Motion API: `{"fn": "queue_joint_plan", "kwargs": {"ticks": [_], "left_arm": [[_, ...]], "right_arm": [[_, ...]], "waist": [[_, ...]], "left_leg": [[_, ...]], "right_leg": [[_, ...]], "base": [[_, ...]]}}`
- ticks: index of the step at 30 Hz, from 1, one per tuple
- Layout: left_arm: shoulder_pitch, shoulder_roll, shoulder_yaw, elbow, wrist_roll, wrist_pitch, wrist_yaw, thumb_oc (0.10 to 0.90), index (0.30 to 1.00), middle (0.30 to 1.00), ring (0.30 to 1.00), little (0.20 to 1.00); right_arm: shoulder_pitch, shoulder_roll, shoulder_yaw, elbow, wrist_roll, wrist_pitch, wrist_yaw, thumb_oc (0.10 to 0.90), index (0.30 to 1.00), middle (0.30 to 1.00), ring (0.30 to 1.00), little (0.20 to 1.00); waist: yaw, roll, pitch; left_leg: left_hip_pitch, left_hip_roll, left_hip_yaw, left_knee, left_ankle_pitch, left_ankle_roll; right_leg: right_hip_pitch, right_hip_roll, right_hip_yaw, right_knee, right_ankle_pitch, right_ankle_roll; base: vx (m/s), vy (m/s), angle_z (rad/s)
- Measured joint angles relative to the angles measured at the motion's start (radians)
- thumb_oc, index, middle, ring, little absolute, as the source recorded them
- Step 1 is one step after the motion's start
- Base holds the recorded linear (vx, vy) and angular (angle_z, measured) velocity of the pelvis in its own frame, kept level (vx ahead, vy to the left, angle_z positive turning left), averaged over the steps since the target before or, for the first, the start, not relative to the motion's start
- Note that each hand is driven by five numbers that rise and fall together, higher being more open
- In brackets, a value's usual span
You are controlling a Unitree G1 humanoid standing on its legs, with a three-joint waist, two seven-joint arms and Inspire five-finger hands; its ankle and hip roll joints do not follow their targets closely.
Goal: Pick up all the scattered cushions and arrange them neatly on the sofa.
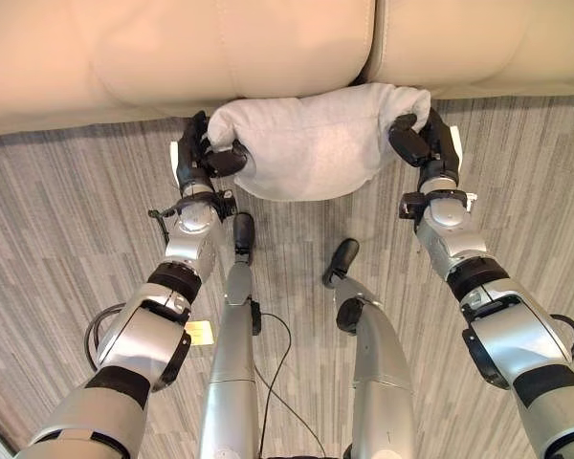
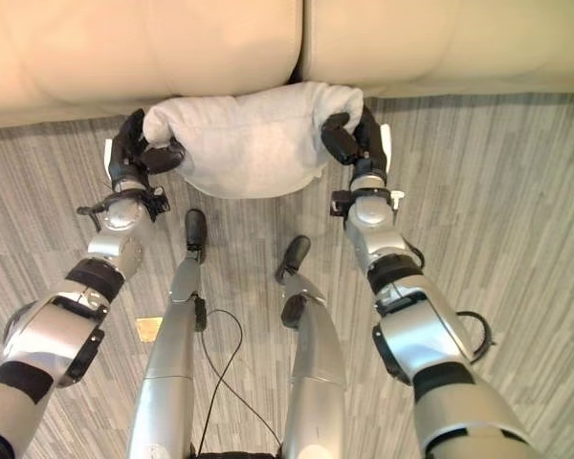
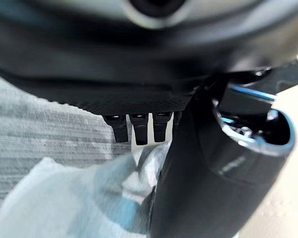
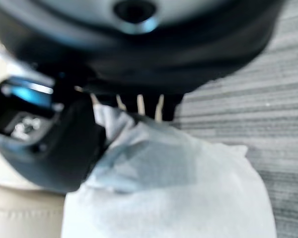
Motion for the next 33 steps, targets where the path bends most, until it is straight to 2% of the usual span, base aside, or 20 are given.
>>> {"fn": "queue_joint_plan", "kwargs": {"ticks": [3, 4, 5, 6, 7, 8, 14, 18, 20, 23, 26, 27, 28, 30, 31, 33], "left_arm": [[-0.041, -0.021, 0.003, 0.036, -0.031, -0.001, 0.007, 0.8, 0.9, 0.9, 0.9, 0.9], [-0.043, -0.028, 0.002, 0.041, -0.048, -0.001, 0.006, 0.8, 0.9, 0.9, 0.9, 0.9], [-0.045, -0.036, 0.001, 0.041, -0.05, -0.001, 0.006, 0.8, 0.9, 0.9, 0.9, 0.9], [-0.047, -0.043, 0.001, 0.041, -0.05, -0.001, 0.006, 0.627, 0.641, 0.641, 0.641, 0.641], [-0.047, -0.054, 0.001, 0.041, -0.05, -0.005, 0.006, 0.449, 0.373, 0.373, 0.373, 0.373], [-0.048, -0.063, 0.001, 0.041, -0.052, -0.006, 0.006, 0.4, 0.3, 0.3, 0.3, 0.3], [-0.039, -0.064, -0.003, 0.04, -0.088, -0.007, 0.006, 0.4, 0.3, 0.3, 0.3, 0.3], [0.016, -0.058, -0.007, 0.019, -0.086, -0.006, 0.006, 0.4, 0.3, 0.3, 0.3, 0.3], [0.141, -0.026, -0.006, -0.143, -0.075, 0.001, 0.007, 0.4, 0.3, 0.3, 0.3, 0.3], [0.337, 0.013, 0.006, -0.351, -0.042, 0.011, 0.006, 0.4, 0.3, 0.3, 0.3, 0.3], [0.557, 0.012, 0.006, -0.522, -0.041, 0.003, -0.017, 0.4, 0.3, 0.3, 0.3, 0.3], [0.588, 0.01, 0.01, -0.546, -0.041, -0.014, -0.022, 0.4, 0.3, 0.3, 0.3, 0.3], [0.6, -0.004, 0.016, -0.569, -0.045, -0.015, -0.024, 0.4, 0.3, 0.3, 0.3, 0.3], [0.621, 0.001, 0.053, -0.625, -0.049, -0.007, -0.033, 0.4, 0.3, 0.3, 0.3, 0.3], [0.663, -0.003, 0.065, -0.65, -0.048, -0.007, -0.043, 0.4, 0.3, 0.3, 0.3, 0.3], [0.74, -0.012, 0.079, -0.695, -0.046, -0.014, -0.051, 0.4, 0.3, 0.3, 0.3, 0.3]], "right_arm": [[-0.018, 0.004, 0.028, -0.001, 0.002, -0.001, 0.001, 0.8, 0.9, 0.9, 0.9, 0.9], [-0.027, 0.004, 0.062, 0.004, 0.007, 0.001, 0.003, 0.761, 0.841, 0.841, 0.841, 0.841], [-0.036, 0.003, 0.082, 0.004, 0.015, 0.004, 0.007, 0.568, 0.552, 0.552, 0.552, 0.552], [-0.038, 0.001, 0.085, 0.0, 0.033, 0.008, 0.021, 0.4, 0.3, 0.3, 0.3, 0.3], [-0.027, -0.002, 0.085, -0.016, 0.075, 0.012, 0.043, 0.4, 0.3, 0.3, 0.3, 0.3], [-0.029, -0.004, 0.085, -0.022, 0.101, 0.012, 0.057, 0.4, 0.3, 0.3, 0.3, 0.3], [-0.004, -0.054, 0.086, -0.022, 0.137, 0.025, 0.092, 0.4, 0.3, 0.3, 0.3, 0.3], [0.06, -0.071, 0.085, -0.035, 0.123, 0.031, 0.093, 0.4, 0.3, 0.3, 0.3, 0.3], [0.155, -0.08, 0.052, -0.107, 0.073, 0.04, 0.094, 0.4, 0.3, 0.3, 0.3, 0.3], [0.35, -0.138, -0.009, -0.256, -0.031, 0.05, 0.099, 0.4, 0.3, 0.3, 0.3, 0.3], [0.616, -0.13, -0.153, -0.421, -0.111, 0.033, 0.093, 0.4, 0.3, 0.3, 0.3, 0.3], [0.658, -0.132, -0.17, -0.453, -0.127, 0.015, 0.083, 0.4, 0.3, 0.3, 0.3, 0.3], [0.671, -0.132, -0.19, -0.475, -0.144, 0.015, 0.081, 0.4, 0.3, 0.3, 0.3, 0.3], [0.682, -0.123, -0.256, -0.543, -0.192, 0.026, 0.066, 0.4, 0.3, 0.3, 0.3, 0.3], [0.721, -0.1, -0.294, -0.603, -0.222, 0.028, 0.044, 0.4, 0.3, 0.3, 0.3, 0.3], [0.777, -0.095, -0.316, -0.688, -0.259, 0.02, 0.04, 0.4, 0.3, 0.3, 0.3, 0.3]], "waist": [[-0.007, -0.002, 0.001], [-0.01, -0.002, 0.001], [-0.011, -0.002, 0.001], [-0.011, -0.003, 0.001], [-0.013, -0.003, 0.001], [-0.015, -0.003, 0.001], [-0.005, -0.003, 0.001], [-0.004, -0.003, 0.001], [-0.005, -0.008, 0.004], [-0.004, -0.01, 0.005], [-0.004, -0.005, -0.017], [-0.004, -0.001, -0.051], [-0.004, -0.001, -0.061], [0.001, 0.008, -0.04], [-0.001, 0.015, -0.017], [0.0, 0.028, -0.047]], "left_leg": [[-0.013, 0.0, 0.001, 0.0, 0.003, 0.001], [-0.014, 0.001, 0.0, -0.001, 0.004, 0.0], [-0.015, 0.001, -0.001, -0.002, 0.005, 0.0], [-0.016, 0.001, 0.0, -0.002, 0.005, 0.0], [-0.018, 0.001, 0.0, -0.002, 0.005, 0.0], [-0.02, 0.0, 0.0, -0.002, 0.005, 0.0], [-0.015, -0.001, 0.002, -0.002, 0.006, 0.0], [0.022, -0.002, 0.012, -0.006, 0.006, 0.0], [0.072, -0.001, 0.024, -0.017, 0.005, 0.001], [0.203, 0.001, 0.027, -0.056, 0.004, 0.003], [0.407, 0.001, 0.022, -0.109, 0.001, 0.006], [0.419, 0.003, 0.02, -0.116, -0.009, 0.011], [0.425, 0.003, 0.02, -0.121, -0.016, 0.016], [0.478, 0.005, 0.021, -0.128, -0.003, 0.009], [0.568, 0.009, 0.019, -0.143, 0.003, 0.003], [0.616, 0.015, 0.022, -0.138, -0.023, 0.011]], "right_leg": [[-0.015, 0.0, 0.001, 0.0, 0.004, -0.001], [-0.015, 0.001, 0.0, 0.0, 0.004, -0.001], [-0.017, 0.001, 0.0, 0.0, 0.004, -0.001], [-0.019, 0.002, 0.001, 0.0, 0.004, -0.001], [-0.021, 0.001, 0.002, 0.0, 0.005, -0.002], [-0.022, 0.001, 0.002, 0.0, 0.005, -0.002], [-0.02, 0.0, 0.003, -0.001, 0.006, -0.002], [0.01, -0.001, 0.012, -0.004, 0.006, -0.002], [0.055, 0.001, 0.02, -0.016, 0.007, -0.001], [0.179, 0.007, 0.019, -0.047, 0.007, 0.002], [0.388, 0.015, 0.009, -0.093, -0.008, 0.027], [0.399, 0.016, 0.008, -0.099, -0.02, 0.039], [0.403, 0.016, 0.009, -0.099, -0.025, 0.044], [0.458, 0.022, 0.002, -0.095, -0.015, 0.036], [0.552, 0.028, -0.005, -0.113, -0.019, 0.039], [0.604, 0.033, -0.001, -0.123, -0.039, 0.039]], "base": [[0.01, 0.003, -0.01], [0.0, 0.0, 0.0], [0.02, 0.047, -0.01], [0.01, 0.04, -0.01], [0.01, 0.039, 0.0], [0.0, 0.0, 0.0], [0.0, 0.0, 0.0], [0.0, 0.012, -0.02], [0.01, -0.051, -0.07], [0.05, -0.12, -0.03], [0.1, -0.14, 0.11], [0.15, -0.193, 0.07], [0.14, -0.226, 0.04], [0.03, -0.165, 0.04], [0.0, -0.206, 0.09], [0.05, -0.231, 0.04]]}}
